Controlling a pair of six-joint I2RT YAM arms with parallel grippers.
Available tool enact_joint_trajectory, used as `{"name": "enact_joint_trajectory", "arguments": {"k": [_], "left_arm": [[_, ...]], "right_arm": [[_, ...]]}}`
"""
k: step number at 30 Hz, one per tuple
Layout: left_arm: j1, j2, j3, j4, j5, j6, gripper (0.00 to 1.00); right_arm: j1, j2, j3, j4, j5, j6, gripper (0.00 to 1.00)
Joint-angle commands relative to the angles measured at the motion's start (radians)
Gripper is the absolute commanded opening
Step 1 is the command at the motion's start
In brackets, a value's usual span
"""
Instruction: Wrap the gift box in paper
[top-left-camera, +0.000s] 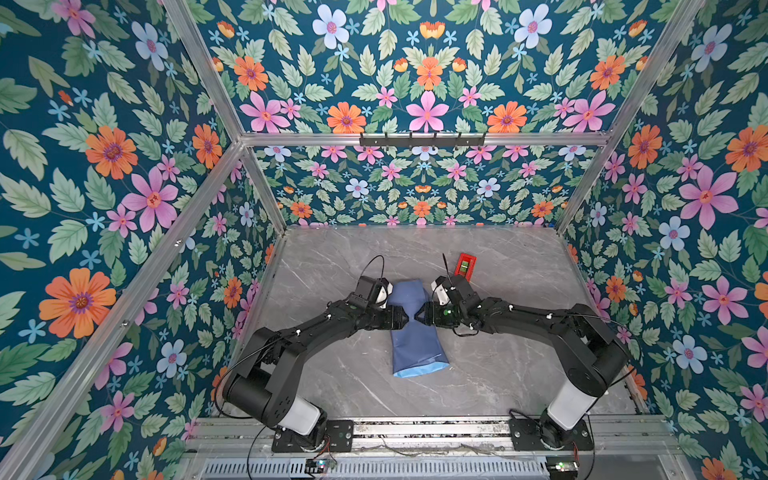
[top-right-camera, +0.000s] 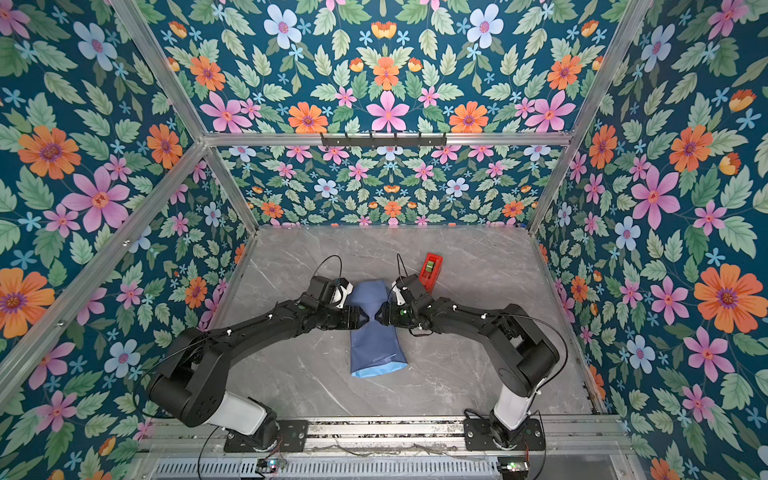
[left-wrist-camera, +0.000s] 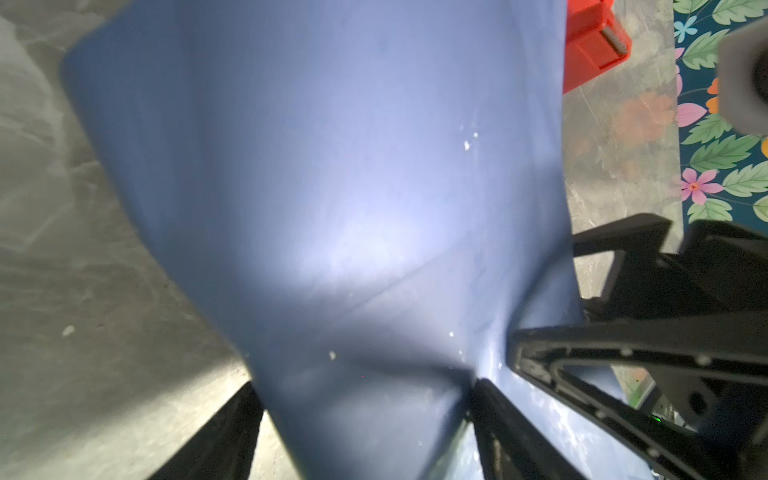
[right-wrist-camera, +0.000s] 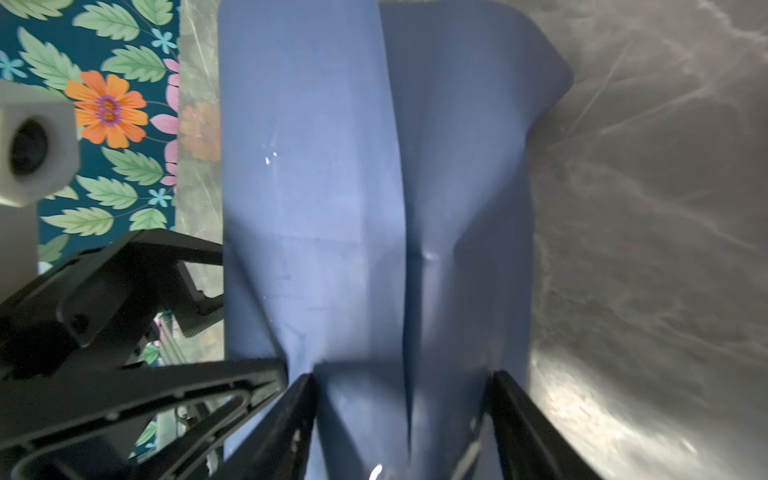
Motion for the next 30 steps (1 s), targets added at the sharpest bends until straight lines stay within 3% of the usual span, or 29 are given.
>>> {"name": "enact_joint_trajectory", "arguments": {"k": [1,10,18,23,30], "left_arm": [[-0.004,0.020,-0.012,-0.141,-0.087,0.017,0.80],[-0.005,-0.032,0.030,-0.096,-0.070,-0.037,0.86],[-0.004,-0.120,0.038,-0.079,-0.076,-0.088,0.91],[-0.004,-0.177,-0.028,-0.054,-0.064,-0.143,0.88],[-0.013,-0.128,-0.035,0.029,0.029,-0.200,0.79]], "right_arm": [[-0.019,-0.003,-0.029,0.080,-0.083,0.017,0.73],[-0.071,-0.198,-0.085,-0.073,0.006,-0.059,0.82],[-0.051,-0.225,-0.099,-0.071,0.022,-0.024,0.82],[-0.024,-0.173,-0.078,-0.057,0.017,0.006,0.79],[-0.012,-0.120,-0.057,-0.022,-0.004,0.033,0.68]]}}
